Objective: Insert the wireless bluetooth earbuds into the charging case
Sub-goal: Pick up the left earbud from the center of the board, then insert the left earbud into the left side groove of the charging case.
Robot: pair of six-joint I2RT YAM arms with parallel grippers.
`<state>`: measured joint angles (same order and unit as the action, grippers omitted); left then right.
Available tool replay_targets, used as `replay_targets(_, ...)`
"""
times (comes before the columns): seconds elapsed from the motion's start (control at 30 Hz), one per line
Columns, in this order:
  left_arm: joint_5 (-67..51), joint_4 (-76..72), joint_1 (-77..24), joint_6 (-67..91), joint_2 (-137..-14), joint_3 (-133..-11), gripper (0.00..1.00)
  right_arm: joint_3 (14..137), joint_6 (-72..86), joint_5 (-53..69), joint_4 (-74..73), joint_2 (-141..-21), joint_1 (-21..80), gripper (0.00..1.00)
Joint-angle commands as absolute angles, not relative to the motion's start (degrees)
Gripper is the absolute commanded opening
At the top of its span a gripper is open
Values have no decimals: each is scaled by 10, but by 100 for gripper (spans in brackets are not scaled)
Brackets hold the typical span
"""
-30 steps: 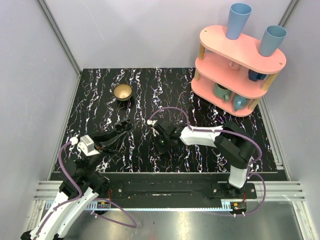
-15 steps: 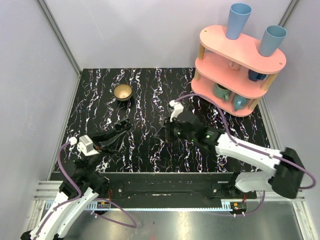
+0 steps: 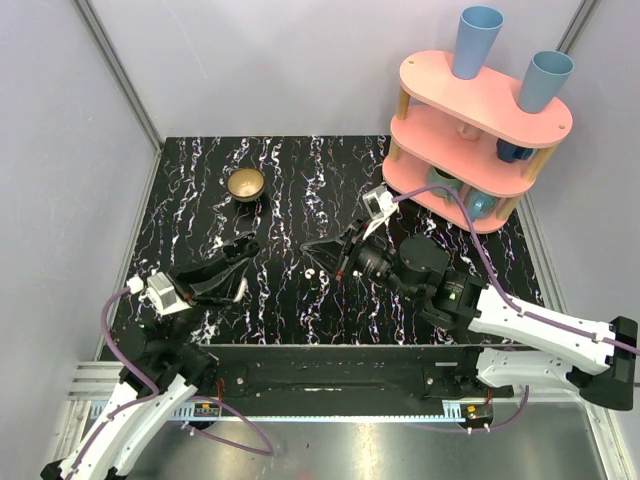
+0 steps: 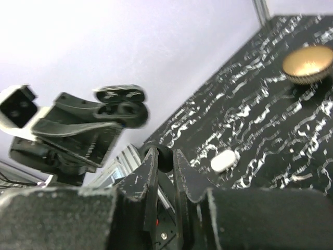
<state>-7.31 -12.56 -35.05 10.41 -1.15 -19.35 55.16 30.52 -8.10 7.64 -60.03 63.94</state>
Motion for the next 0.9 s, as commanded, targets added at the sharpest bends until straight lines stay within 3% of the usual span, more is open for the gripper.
replay_targets(0.0,-81,-176,-352,120,-29,-193,0,593,202,-134,181,-602,698,6)
replay_targets(0.23,-94,-192,-353,127,-41,-189,0,640,95,-176,250,-674,768,7)
replay_targets(0.87,-171,-231,-352,128,-67,-187,0,708,51,-176,222,-768,773,9)
